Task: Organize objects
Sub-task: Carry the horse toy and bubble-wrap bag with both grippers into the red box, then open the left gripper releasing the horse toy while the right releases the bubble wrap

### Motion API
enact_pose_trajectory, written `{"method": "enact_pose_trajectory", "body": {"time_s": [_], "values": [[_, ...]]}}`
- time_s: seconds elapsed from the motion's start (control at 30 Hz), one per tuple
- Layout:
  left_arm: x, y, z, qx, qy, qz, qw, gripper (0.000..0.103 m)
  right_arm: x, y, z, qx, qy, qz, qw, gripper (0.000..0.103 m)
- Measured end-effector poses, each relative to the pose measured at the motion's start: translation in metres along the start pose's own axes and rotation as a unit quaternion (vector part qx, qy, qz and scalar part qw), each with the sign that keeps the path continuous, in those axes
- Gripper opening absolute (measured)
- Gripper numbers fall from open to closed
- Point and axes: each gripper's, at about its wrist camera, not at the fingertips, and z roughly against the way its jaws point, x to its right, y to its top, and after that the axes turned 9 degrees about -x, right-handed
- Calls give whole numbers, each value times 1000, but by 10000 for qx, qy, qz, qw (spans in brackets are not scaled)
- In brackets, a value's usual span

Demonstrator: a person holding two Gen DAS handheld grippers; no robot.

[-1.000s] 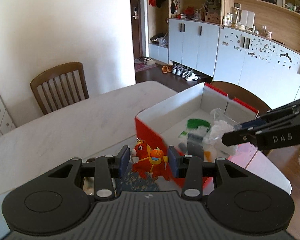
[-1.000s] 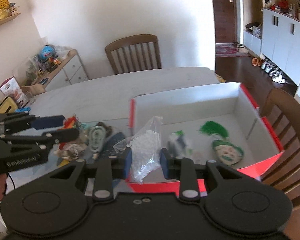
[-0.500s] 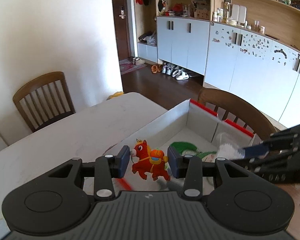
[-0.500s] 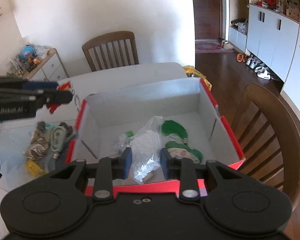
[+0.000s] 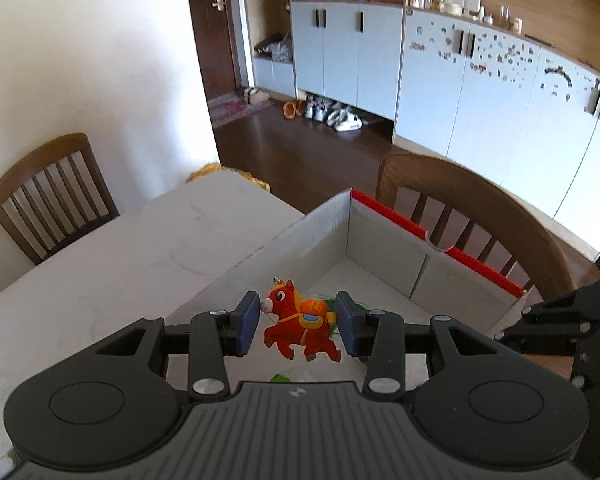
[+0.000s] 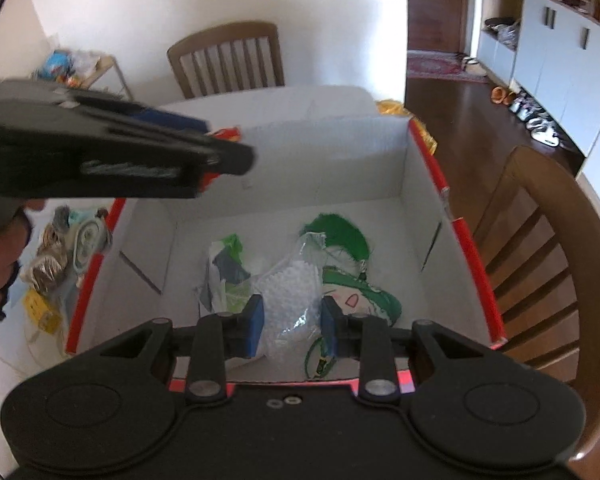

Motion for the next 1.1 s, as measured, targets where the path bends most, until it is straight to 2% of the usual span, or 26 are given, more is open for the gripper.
{"method": "enact_pose_trajectory", "body": {"time_s": [0.47,0.8,1.1], "values": [[9,3,-78,-844,-50,-122,9963,41,0,8,-41,-568,48,468,9973,29],[13,4,-102,-1228,-79,-164,9923,42,1,8,-46,-672,193,417,9967,29],[9,-3,-113,-1535,-187,-75,9879,42,5,3,-38,-629,341,340,9969,34]]}}
